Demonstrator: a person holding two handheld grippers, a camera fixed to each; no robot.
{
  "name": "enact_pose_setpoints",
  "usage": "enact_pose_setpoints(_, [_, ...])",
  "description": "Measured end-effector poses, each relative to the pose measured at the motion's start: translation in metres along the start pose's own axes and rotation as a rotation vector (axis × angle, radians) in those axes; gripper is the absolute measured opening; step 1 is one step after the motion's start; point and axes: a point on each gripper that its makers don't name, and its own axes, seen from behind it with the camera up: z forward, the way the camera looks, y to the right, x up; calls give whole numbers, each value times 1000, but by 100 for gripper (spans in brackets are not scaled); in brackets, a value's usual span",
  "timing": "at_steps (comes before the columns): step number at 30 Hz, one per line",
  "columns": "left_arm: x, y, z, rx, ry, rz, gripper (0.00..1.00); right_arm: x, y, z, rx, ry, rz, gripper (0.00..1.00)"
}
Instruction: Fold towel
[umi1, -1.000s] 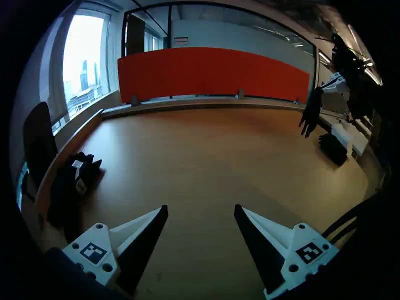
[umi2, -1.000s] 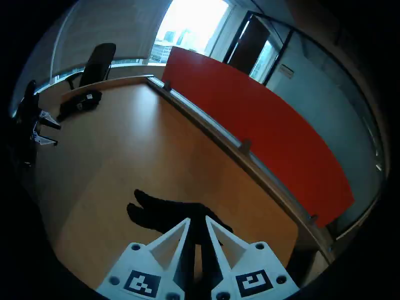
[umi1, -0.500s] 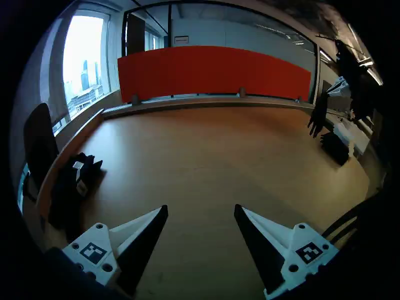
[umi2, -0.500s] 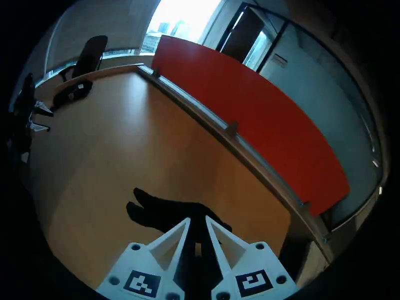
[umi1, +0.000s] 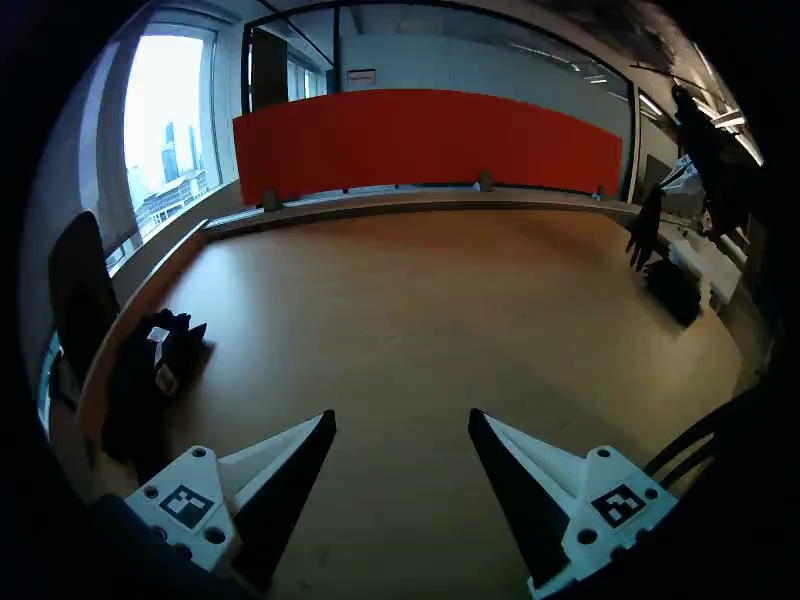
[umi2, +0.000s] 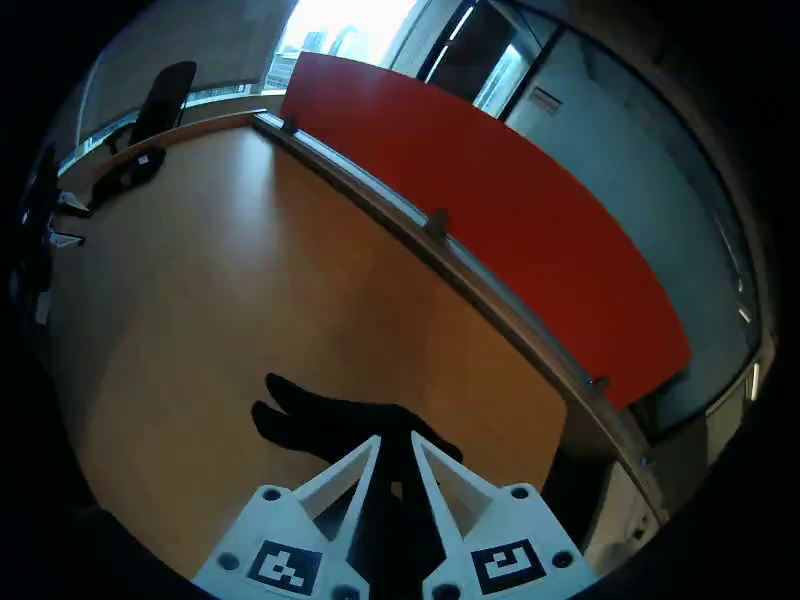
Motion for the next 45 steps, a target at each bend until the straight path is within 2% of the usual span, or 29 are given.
enact_pose_setpoints(9, [0, 6, 1, -3, -6, 9, 99, -17, 19, 1, -16, -30, 5, 5])
enact_pose_setpoints(20, [2, 10, 2, -3, -12, 18, 99, -35, 31, -2, -25, -51, 21, 5])
enact_pose_setpoints(31, [4, 17, 4, -15, -14, 24, 99, -54, 31, -11, -30, -64, 38, 5])
enact_pose_setpoints(45, [7, 23, 6, -32, -8, 33, 99, -102, 21, -36, -36, -124, 53, 5])
